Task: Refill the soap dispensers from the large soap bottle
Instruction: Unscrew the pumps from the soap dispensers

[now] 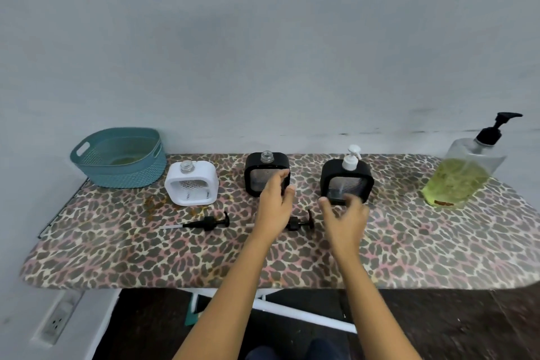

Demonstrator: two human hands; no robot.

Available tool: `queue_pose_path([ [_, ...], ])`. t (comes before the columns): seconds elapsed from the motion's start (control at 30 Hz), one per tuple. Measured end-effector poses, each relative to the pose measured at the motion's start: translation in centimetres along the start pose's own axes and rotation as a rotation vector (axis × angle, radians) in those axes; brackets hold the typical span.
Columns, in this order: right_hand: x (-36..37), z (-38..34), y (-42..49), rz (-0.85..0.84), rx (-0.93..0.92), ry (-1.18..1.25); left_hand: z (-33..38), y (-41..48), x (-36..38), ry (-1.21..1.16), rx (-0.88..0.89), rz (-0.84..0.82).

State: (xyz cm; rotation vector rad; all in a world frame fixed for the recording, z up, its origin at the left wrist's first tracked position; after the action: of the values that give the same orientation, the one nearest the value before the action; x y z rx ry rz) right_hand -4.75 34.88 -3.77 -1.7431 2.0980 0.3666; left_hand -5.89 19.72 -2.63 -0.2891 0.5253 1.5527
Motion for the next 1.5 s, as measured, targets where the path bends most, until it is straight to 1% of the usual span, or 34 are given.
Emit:
queue_pose_path([
  [0.07,-3.9,-0.9,1.9,0.18,-0.089,0.094,1.0,1.0,1.2,0.012,-0.002,-0.08],
  [0.1,-5.4,-1.2,3.0,0.21,-0.118,0.094,1.6,1.5,1.7,0.027,-0.007,-0.113],
  [0.13,-6.5,-1.5,4.4,0.201,-0.14,0.064,2.2,2.1,2.4,0.043,-0.014,-0.146],
  [0.17,-7.1,-1.8,5.7,0.154,-0.156,0.016,2.7,2.8,3.1,0.06,-0.023,-0.18],
  [0.3,-6.7,-2.9,9.7,-0.127,-0.22,-0.194,3.8,5.7,5.7,0.15,-0.048,-0.294],
  [0.37,-6.4,-3.1,10.6,-0.2,-0.253,-0.232,4.1,7.0,6.6,0.164,-0.058,-0.32],
  [0.43,-6.3,-3.2,11.0,-0.22,-0.295,-0.254,4.4,7.9,7.1,0.169,-0.031,-0.307],
  [0.5,-6.2,-3.2,11.3,-0.225,-0.318,-0.251,4.5,8.3,7.2,0.142,0.013,-0.256],
  [0.63,-5.9,-3.1,12.0,-0.228,-0.391,-0.286,3.8,8.2,7.3,0.074,0.018,-0.196],
  [0.77,-5.9,-2.5,13.2,-0.327,-0.439,-0.289,3.5,8.3,7.4,0.05,0.028,-0.176],
  [0.87,-6.3,-2.5,13.7,-0.364,-0.495,-0.305,3.6,8.4,7.2,0.032,0.046,-0.186],
  [1.0,-6.6,-2.3,14.0,-0.351,-0.54,-0.313,3.7,9.2,6.8,0.026,0.043,-0.243],
  [1.13,-6.1,-2.6,14.1,-0.367,-0.589,-0.442,3.6,9.8,6.6,0.047,0.037,-0.255],
  [1.2,-5.9,-2.8,14.2,-0.376,-0.565,-0.484,3.6,10.0,6.7,0.064,0.029,-0.257],
  [1.33,-6.0,-2.8,14.2,-0.301,-0.421,-0.27,3.3,10.3,6.6,0.081,0.019,-0.266],
  [1.4,-5.8,-2.6,14.2,-0.289,-0.429,-0.252,3.2,10.4,6.5,0.073,0.024,-0.285],
  [1.5,-6.0,-2.5,14.5,-0.342,-0.449,-0.21,2.8,10.4,6.4,0.03,0.025,-0.317],
])
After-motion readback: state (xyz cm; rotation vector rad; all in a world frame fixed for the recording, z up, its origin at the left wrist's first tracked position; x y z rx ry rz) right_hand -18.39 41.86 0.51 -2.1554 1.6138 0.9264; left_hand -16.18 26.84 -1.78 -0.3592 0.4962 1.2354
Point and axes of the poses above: each hand's wrist, its own y-axis towards the middle knuckle, its own x-axis out of the palm, z = x × y, the point moved 3 cm from there along y, towards the middle knuckle, and after that the axes turned 11 degrees about -z, right-handed, at the moved point
